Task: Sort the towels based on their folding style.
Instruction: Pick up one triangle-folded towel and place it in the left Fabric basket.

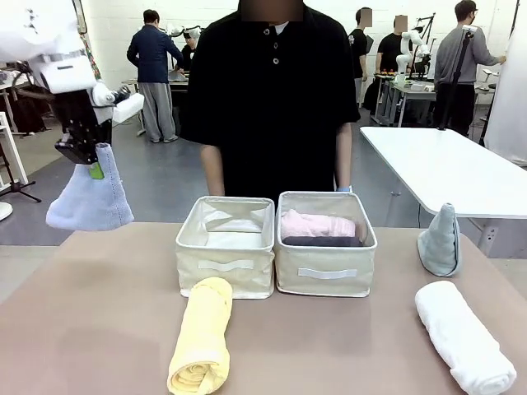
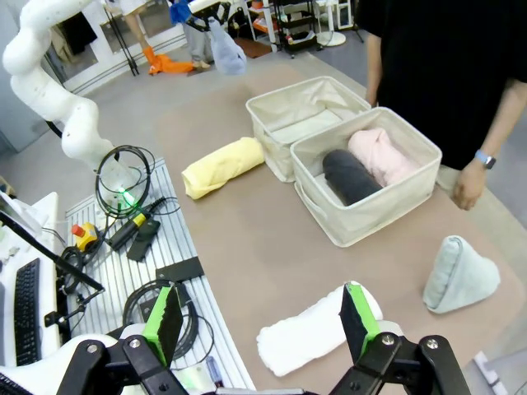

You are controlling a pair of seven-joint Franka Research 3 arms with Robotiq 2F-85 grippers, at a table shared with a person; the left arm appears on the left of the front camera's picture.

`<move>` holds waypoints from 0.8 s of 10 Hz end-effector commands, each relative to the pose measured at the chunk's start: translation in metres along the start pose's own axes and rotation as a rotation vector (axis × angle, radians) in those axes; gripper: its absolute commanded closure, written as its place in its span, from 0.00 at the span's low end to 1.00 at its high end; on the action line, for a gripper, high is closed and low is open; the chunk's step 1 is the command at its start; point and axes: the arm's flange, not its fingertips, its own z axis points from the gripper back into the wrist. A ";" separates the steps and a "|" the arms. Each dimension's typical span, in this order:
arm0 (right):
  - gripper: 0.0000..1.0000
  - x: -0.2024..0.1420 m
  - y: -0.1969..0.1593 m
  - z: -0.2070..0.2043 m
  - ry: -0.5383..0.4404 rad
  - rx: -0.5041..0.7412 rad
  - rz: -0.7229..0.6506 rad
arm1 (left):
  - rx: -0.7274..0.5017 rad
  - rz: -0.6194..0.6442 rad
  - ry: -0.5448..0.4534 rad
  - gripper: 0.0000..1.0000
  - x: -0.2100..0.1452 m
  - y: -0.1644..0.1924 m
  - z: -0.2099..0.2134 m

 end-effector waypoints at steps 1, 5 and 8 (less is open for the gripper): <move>0.00 0.000 0.001 -0.001 -0.007 0.008 0.006 | 0.013 0.186 -0.035 1.00 -0.014 -0.016 0.003; 0.00 0.000 0.001 -0.001 -0.007 0.008 0.006 | 0.059 0.053 -0.004 0.83 0.000 -0.013 0.011; 0.00 0.000 0.001 -0.001 -0.007 0.008 0.006 | 0.128 -0.019 -0.009 0.83 0.070 -0.001 0.018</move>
